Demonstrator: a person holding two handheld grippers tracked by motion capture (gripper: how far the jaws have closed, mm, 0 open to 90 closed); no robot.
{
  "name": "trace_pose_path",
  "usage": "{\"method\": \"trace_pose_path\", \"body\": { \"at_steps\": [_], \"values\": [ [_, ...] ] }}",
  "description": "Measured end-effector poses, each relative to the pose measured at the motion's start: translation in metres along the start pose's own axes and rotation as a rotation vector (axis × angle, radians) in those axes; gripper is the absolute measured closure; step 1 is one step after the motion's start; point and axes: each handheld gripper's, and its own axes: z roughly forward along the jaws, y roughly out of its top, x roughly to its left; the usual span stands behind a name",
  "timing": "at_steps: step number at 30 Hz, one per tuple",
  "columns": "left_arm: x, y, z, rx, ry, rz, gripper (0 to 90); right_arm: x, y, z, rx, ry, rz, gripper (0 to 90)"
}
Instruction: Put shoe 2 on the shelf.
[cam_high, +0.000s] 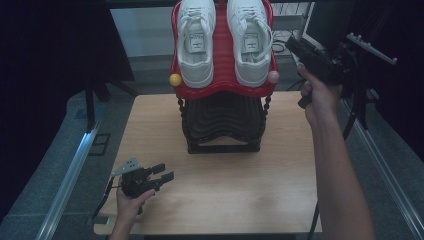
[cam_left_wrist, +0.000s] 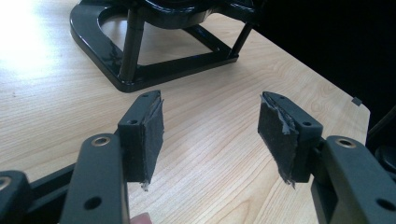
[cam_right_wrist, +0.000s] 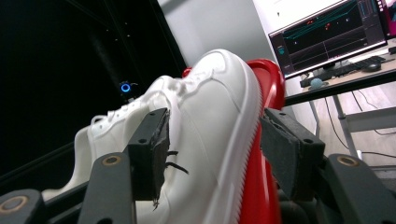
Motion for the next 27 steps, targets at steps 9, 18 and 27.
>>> {"method": "trace_pose_path", "body": {
  "at_steps": [9,18,27],
  "values": [
    [-0.003,-0.002,0.004,0.017,0.005,0.013,40.9,-0.028,-0.039,-0.039,0.005,0.036,0.026,43.5],
    [-0.001,-0.002,0.0,0.011,0.011,0.01,40.9,-0.048,-0.09,-0.063,0.058,0.026,0.017,43.7],
    [-0.001,-0.003,0.0,0.015,0.009,0.012,40.9,-0.069,-0.148,-0.09,0.132,0.003,0.018,43.8]
  ]
}}
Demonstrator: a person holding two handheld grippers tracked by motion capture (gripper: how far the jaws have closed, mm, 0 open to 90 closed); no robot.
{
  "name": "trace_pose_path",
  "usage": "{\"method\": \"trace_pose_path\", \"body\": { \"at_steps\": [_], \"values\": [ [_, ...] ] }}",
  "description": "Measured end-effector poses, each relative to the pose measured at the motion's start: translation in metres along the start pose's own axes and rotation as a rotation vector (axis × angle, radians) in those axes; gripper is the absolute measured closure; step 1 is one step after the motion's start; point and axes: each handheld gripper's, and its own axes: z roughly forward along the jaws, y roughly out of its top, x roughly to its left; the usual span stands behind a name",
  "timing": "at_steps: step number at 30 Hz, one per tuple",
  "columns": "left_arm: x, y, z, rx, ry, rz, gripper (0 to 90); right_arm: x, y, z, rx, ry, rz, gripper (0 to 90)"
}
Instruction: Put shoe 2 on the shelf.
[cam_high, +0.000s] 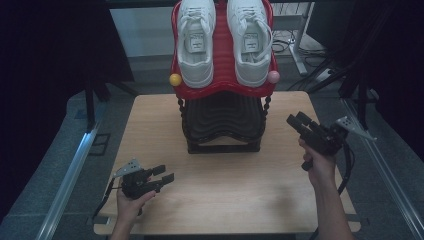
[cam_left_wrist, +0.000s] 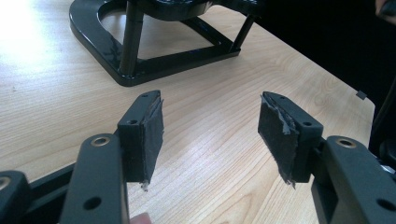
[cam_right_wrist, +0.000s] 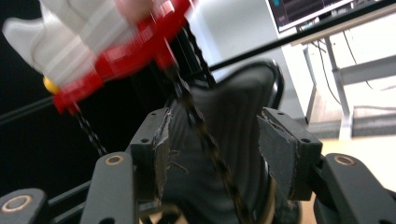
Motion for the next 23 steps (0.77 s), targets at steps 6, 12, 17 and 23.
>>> {"method": "trace_pose_path", "body": {
  "at_steps": [6,12,17,23],
  "values": [
    [0.0,0.0,0.0,0.001,0.002,0.0,40.9,-0.01,-0.034,-0.01,0.064,-0.017,-0.014,44.0],
    [0.0,0.0,0.0,0.0,0.007,-0.001,40.9,-0.012,-0.055,-0.01,0.1,-0.016,-0.023,44.0],
    [0.001,0.001,-0.002,-0.005,0.007,-0.001,40.9,-0.011,-0.062,-0.008,0.119,-0.009,-0.032,43.8],
    [0.001,0.001,-0.002,-0.004,0.007,-0.001,40.8,-0.01,-0.063,-0.009,0.116,-0.006,-0.041,43.7]
  ]
}}
